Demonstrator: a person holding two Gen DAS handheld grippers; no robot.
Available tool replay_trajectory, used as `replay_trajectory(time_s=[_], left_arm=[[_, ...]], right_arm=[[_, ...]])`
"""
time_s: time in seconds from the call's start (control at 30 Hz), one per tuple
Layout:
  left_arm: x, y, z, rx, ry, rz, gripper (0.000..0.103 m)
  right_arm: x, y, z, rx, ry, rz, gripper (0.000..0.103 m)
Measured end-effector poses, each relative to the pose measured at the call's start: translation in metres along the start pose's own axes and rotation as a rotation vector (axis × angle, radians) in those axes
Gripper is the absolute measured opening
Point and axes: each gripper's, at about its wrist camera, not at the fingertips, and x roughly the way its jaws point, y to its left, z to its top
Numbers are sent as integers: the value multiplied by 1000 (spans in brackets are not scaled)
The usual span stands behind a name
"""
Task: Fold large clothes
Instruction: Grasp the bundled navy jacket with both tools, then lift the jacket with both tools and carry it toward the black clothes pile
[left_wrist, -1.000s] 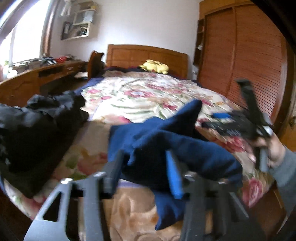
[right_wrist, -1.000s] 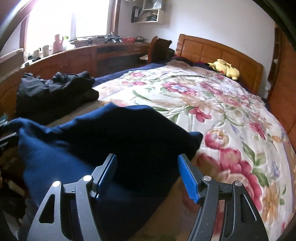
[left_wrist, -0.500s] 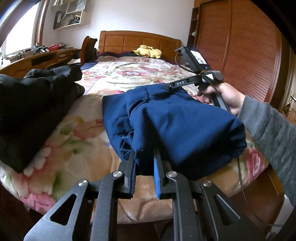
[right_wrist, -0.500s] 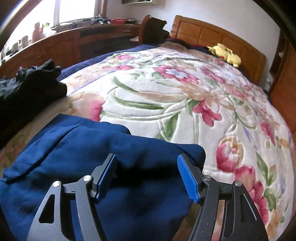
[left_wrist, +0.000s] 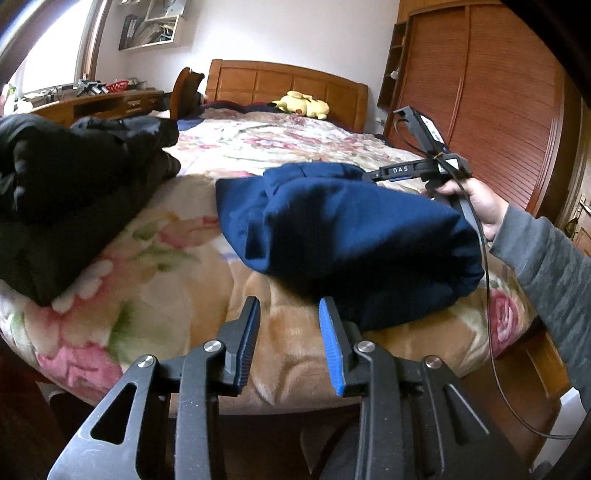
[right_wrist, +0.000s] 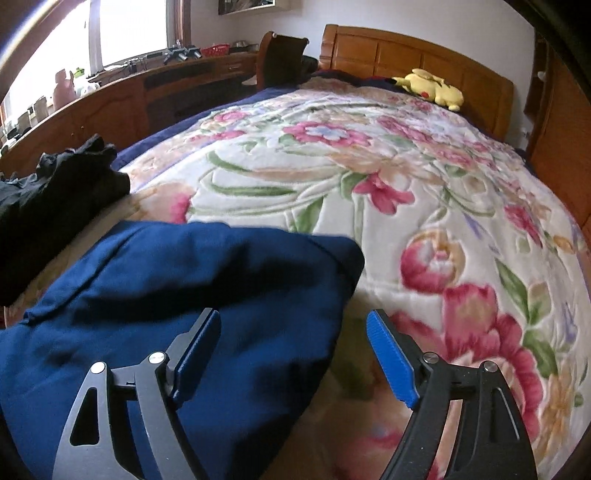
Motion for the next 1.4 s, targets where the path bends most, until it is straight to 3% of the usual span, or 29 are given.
replay_trajectory(time_s=[0.2,0.47,1.03,1.2,1.27,1.4], left_arm=[[6,-6,1,-7,2,-8,34],[1,-8,3,-30,-3,-65,34],[28,-21,-3,-64,50,-114,34],[32,-26,-4,-46,51,-107,31],[33,-28,-4,-35,62,-140,16],[24,-29,-2,-31,17,-125,8]], right_arm=[[18,1,-3,22,56,-10,83],[31,-7,-3,42,59,23,83],[61,-36,-8,215,77,175,83],[66,-33,-6,222,72,228,63],[64,-29,-6,208,61,266,30],[48,-21,-2,141,2,226,17]])
